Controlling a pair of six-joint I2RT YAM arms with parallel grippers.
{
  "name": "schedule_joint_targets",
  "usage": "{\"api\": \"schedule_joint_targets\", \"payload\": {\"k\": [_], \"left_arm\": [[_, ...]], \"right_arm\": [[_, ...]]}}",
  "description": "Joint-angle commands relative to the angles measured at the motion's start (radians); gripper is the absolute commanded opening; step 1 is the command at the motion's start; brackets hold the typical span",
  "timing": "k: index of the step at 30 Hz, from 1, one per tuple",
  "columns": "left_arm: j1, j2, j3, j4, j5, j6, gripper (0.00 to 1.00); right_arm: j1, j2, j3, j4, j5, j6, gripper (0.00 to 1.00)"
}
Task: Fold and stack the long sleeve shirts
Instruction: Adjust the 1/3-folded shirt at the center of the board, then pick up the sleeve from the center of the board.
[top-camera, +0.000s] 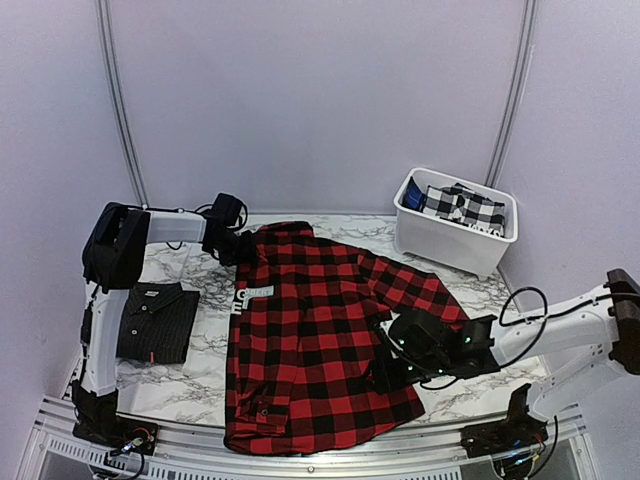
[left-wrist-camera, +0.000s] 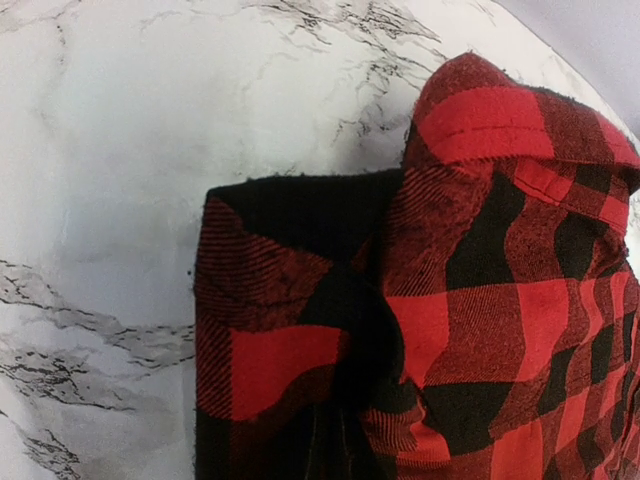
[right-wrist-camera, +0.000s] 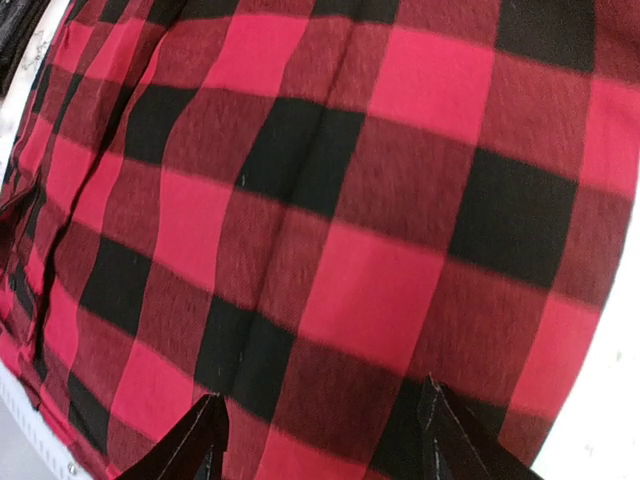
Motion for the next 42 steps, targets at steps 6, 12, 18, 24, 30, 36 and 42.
{"api": "schedule_joint_targets", "payload": {"k": [6, 12, 18, 24, 30, 36, 42], "left_arm": [[0.010, 0.100, 0.120, -0.131, 0.023, 0.051, 0.11], [0.012, 0.182, 0.252, -0.177, 0.040, 0.061, 0.12], [0.013, 0.183, 0.316, -0.195, 0.062, 0.076, 0.19], [0.008, 0.070, 0.310, -0.196, 0.068, 0.099, 0.29], [-0.012, -0.051, 0.291, -0.197, 0.076, 0.102, 0.36], [-0.075, -0.203, 0.167, -0.191, 0.070, 0.076, 0.39], [-0.188, -0.389, -0.044, -0.148, 0.050, 0.046, 0.39]], "right_arm": [[0.118, -0.155, -0.148, -0.026, -0.019, 0.271, 0.61], [0.146, -0.081, -0.091, 0.012, -0.091, 0.256, 0.62], [0.155, -0.051, 0.060, -0.080, -0.031, 0.203, 0.64], [0.045, -0.176, 0.140, -0.250, 0.133, 0.164, 0.66], [-0.185, -0.325, 0.058, -0.274, 0.211, 0.121, 0.69], [-0.402, -0.407, -0.068, -0.181, 0.167, 0.114, 0.70], [-0.542, -0.425, -0.135, -0.134, 0.157, 0.132, 0.70]]}}
